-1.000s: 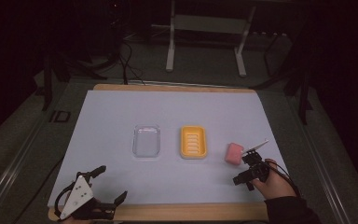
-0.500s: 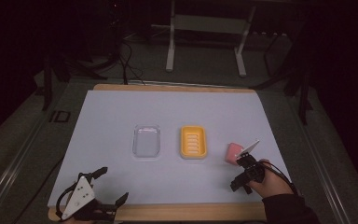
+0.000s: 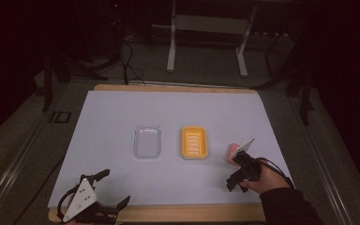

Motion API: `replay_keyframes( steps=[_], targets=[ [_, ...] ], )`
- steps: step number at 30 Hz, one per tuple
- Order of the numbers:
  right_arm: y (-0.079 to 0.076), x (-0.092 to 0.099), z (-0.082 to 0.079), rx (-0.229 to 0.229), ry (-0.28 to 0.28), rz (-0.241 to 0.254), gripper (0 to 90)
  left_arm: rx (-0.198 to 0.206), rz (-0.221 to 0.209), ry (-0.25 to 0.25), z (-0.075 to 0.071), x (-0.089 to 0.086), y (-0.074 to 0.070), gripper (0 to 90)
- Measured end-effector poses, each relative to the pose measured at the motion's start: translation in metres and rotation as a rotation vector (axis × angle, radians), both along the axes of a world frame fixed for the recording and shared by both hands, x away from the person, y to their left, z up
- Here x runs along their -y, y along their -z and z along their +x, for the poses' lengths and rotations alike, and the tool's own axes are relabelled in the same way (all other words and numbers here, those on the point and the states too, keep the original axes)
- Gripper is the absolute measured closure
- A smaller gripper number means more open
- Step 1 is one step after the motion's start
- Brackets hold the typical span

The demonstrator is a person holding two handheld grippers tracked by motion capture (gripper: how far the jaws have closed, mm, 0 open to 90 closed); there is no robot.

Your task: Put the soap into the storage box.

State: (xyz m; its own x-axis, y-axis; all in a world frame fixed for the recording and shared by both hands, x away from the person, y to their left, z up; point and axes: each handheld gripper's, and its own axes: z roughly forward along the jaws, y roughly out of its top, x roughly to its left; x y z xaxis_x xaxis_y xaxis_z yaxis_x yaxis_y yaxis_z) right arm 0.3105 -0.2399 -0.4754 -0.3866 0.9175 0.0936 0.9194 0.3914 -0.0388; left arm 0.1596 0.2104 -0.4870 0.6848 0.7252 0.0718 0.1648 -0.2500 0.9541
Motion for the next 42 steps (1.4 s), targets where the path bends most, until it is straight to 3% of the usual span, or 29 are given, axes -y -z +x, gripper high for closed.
replay_keyframes(
  steps=[7, 14, 22, 35, 42],
  targets=[
    [-0.006, 0.0, 0.015, 0.003, 0.024, -0.036, 14.7, 0.003, -0.008, -0.006, 0.0, -0.001, -0.001, 0.2],
    [-0.017, 0.004, 0.037, 0.052, 0.114, -0.014, 17.5, 0.003, -0.007, -0.006, 0.0, -0.001, -0.001, 0.2],
    [-0.029, 0.0, 0.063, 0.089, 0.177, -0.005, 17.5, 0.003, -0.007, -0.004, 0.0, -0.001, -0.001, 0.2],
    [-0.019, 0.004, 0.091, 0.125, 0.328, -0.015, 22.3, -0.001, 0.0, 0.003, 0.0, 0.0, 0.0, 0.2],
    [-0.007, 0.004, 0.097, 0.164, 0.391, -0.025, 24.8, -0.002, 0.005, 0.005, 0.0, 0.0, 0.0, 0.2]
  ],
)
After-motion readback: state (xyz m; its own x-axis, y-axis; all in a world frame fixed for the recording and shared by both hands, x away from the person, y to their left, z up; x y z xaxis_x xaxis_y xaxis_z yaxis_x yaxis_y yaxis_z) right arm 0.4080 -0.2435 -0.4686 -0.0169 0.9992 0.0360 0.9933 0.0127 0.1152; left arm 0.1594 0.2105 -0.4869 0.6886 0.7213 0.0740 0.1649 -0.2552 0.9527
